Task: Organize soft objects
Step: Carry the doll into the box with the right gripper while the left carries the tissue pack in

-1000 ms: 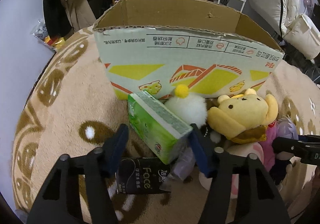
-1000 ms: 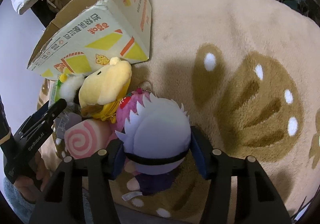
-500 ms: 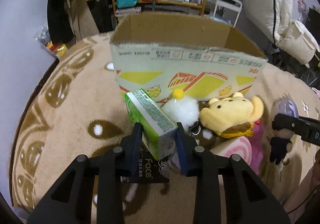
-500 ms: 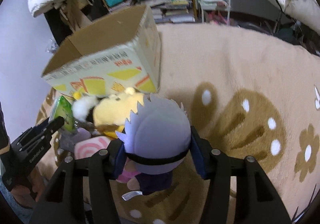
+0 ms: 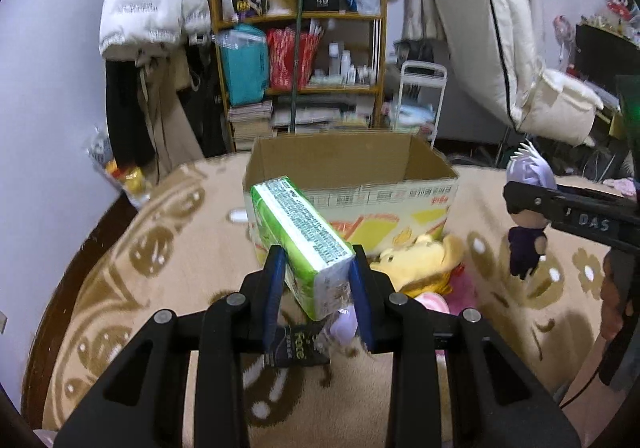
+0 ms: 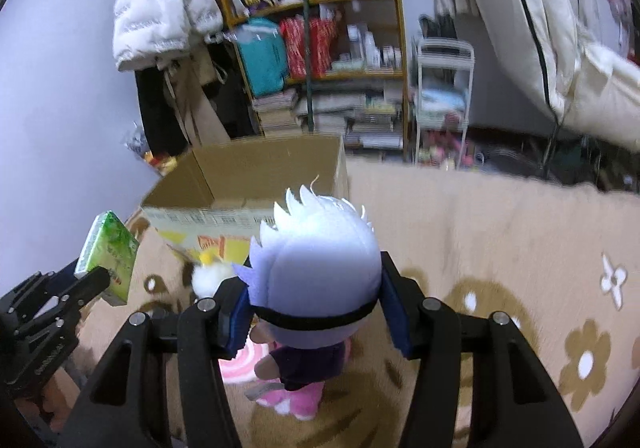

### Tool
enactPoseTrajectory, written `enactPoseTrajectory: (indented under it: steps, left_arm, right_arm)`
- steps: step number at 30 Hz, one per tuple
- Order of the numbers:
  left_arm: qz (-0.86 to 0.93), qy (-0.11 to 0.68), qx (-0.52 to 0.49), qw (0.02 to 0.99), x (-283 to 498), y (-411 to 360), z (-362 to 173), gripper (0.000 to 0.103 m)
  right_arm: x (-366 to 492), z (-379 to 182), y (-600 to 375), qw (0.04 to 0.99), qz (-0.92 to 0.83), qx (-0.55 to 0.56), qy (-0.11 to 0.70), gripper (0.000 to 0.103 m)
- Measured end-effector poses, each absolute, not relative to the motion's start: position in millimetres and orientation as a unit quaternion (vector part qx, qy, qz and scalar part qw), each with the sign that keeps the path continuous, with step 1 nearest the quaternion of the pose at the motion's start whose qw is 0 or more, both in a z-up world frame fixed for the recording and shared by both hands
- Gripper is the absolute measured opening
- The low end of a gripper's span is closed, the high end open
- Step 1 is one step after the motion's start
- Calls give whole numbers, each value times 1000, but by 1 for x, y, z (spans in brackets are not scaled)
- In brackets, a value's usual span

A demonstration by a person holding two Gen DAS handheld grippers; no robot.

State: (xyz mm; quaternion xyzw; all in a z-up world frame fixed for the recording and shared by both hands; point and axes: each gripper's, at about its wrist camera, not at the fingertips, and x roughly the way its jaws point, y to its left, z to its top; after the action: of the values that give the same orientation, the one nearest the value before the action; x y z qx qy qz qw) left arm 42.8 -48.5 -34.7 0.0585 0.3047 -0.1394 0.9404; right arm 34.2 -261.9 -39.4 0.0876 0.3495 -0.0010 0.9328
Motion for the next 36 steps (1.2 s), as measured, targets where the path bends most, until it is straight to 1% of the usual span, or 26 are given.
enactPoseTrajectory:
  steps: [5, 8, 15, 21, 28, 36]
  left_arm:
    - [-138, 263, 55, 953, 41, -47, -14, 30]
    - [-139, 251, 58, 956, 46, -48, -4, 30]
    - [-141, 220, 65, 963, 70, -52, 15, 30]
    - [-138, 209, 68, 966, 101, -56, 20, 30]
    - [-136, 209, 62, 967, 132, -60, 6, 30]
    - [-148, 261, 61, 952, 164, -68, -24, 31]
  right_arm:
    - [36, -15, -255, 950, 2, 66, 306, 59]
    - [41, -6, -251, 956, -1, 59, 288, 59]
    - [70, 8, -250, 967, -9, 54, 251, 59]
    - [100, 15, -243, 973, -10, 37, 227, 59]
    - [126, 2, -242, 978, -7, 29, 208, 59]
    - [144, -25, -245, 972, 9, 41, 232, 59]
